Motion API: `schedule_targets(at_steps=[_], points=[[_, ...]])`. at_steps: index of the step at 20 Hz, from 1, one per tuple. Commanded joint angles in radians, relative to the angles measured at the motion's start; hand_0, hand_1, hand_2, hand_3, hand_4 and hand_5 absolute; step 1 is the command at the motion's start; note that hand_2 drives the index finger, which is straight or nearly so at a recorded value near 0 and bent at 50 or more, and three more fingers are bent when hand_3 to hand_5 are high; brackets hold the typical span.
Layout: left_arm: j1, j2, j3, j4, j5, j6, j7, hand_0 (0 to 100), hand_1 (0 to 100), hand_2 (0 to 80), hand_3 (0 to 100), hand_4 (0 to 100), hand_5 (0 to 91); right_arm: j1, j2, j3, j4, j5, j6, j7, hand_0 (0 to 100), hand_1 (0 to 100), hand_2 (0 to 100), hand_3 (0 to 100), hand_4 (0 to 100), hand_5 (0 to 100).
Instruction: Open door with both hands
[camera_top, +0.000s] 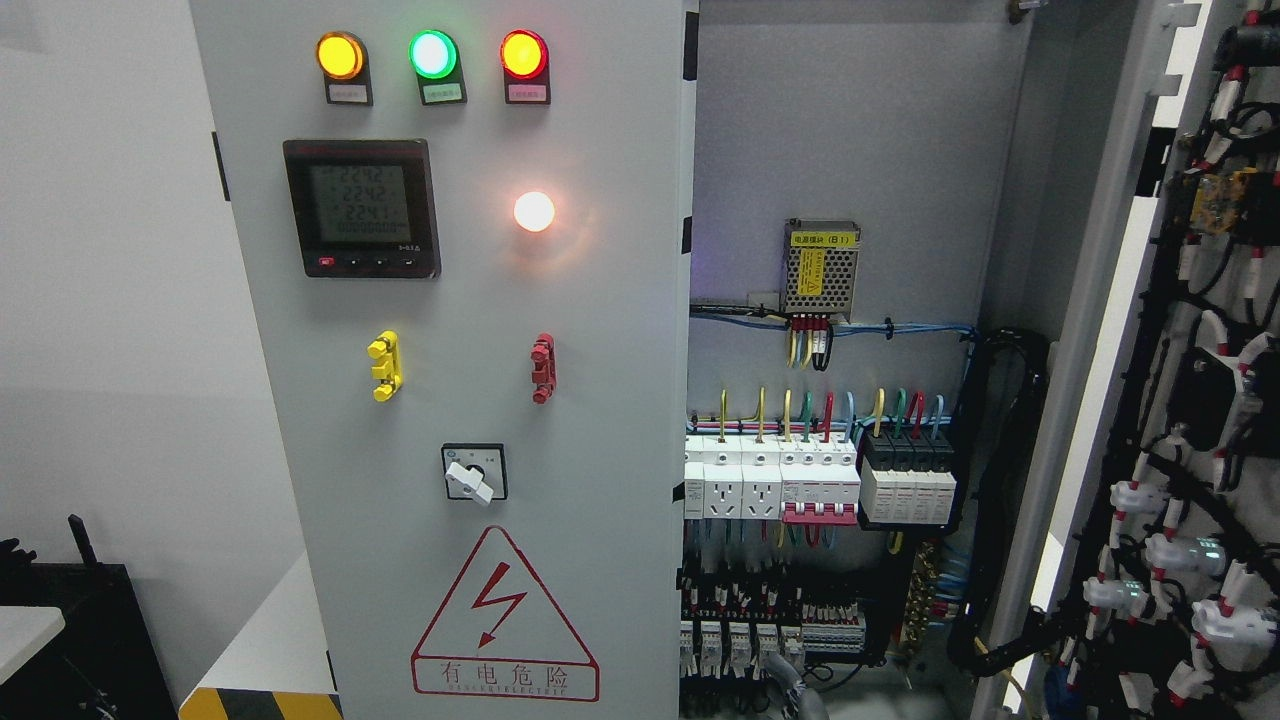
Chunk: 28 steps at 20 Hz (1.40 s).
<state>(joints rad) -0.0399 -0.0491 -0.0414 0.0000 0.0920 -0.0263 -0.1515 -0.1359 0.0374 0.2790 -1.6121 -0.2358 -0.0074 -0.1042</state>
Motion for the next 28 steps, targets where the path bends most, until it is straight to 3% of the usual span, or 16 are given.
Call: schedule_targets(at_steps=[1, 15, 28], points=[[0.000, 0.000, 0.000, 0.023, 0.000, 0.000, 0.000, 12, 39, 0.0, 0, 0, 0.0, -0.025, 0.007, 0.020, -0.003, 0.001, 0.001, 0.006, 5, 0, 0, 0, 0, 0], [0.000, 0.000, 0.000, 0.023, 0.000, 0.000, 0.000, 12, 39, 0.0, 0, 0, 0.0, -0.079, 0.006, 0.045, 0.021, 0.003, 0.006, 0.008, 5, 0, 0, 0, 0, 0], [0.000, 0.000, 0.000, 0.023, 0.000, 0.000, 0.000, 12, 39, 0.0, 0, 0, 0.0, -0.163, 0.009, 0.029, 0.104, 0.003, 0.030, 0.006, 5, 0, 0, 0, 0, 0]])
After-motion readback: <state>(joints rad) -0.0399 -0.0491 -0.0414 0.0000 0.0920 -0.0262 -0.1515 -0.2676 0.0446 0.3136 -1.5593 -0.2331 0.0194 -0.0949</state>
